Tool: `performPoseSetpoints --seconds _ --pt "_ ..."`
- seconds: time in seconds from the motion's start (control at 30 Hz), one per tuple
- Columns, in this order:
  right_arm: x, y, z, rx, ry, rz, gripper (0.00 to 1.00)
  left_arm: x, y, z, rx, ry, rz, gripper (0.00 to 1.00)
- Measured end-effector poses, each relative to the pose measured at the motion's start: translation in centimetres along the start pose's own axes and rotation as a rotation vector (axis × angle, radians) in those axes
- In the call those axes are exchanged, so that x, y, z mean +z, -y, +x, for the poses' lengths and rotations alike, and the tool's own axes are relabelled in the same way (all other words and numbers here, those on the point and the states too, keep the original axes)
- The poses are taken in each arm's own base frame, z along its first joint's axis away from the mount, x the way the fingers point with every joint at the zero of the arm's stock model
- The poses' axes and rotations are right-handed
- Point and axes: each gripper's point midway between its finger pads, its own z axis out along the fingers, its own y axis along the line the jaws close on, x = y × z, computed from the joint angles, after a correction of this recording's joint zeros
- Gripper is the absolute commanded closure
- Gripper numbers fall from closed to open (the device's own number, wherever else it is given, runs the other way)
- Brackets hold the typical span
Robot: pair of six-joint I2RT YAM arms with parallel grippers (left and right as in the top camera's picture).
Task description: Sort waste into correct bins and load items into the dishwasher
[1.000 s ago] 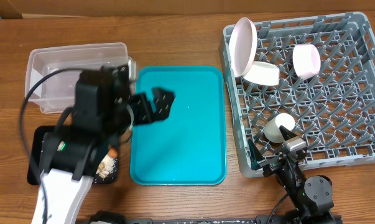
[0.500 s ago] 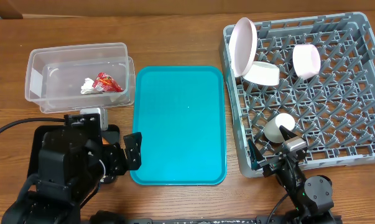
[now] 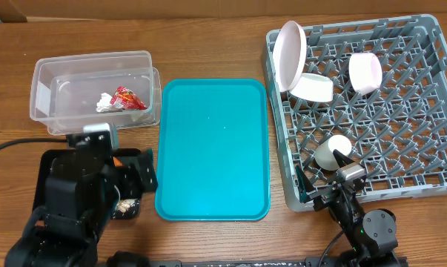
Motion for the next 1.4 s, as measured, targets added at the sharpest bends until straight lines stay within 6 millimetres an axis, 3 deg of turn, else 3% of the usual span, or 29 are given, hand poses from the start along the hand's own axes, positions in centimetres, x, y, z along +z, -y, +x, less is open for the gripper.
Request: performPoseSetpoints --seconds 0.1,0.2,0.57,0.83,0.97,1.17,1.4 --pt "0.0 0.0 0.0 0.0 0.001 0.0 0.0 0.8 -0.4 -1.5 0.036 0.132 0.004 0.0" --pt "0.0 0.0 0.0 0.0 0.0 -0.001 0.0 1.3 -1.2 -1.0 0.065 0.225 0.01 0.0" --pt "0.0 0.0 0.0 0.0 0.001 0.0 0.0 4.3 -2.9 6.2 0.106 0.372 0.025 0.0" --pt "0.0 0.0 0.0 0.0 0.001 -0.001 0.0 6.5 -3.4 9.1 0.105 0.435 0.036 0.0" --pt "0.0 0.0 0.0 0.0 0.001 0.0 0.0 8.5 -3.7 10.9 0.106 0.393 0.031 0.0" --pt "0.0 0.0 0.0 0.0 0.0 -0.001 0.0 10.9 -4.0 12.5 0.107 0.374 0.028 0.0" --pt "0.0 0.0 0.0 0.0 0.001 0.0 0.0 11.1 -4.0 12.4 0.106 0.386 0.03 0.0"
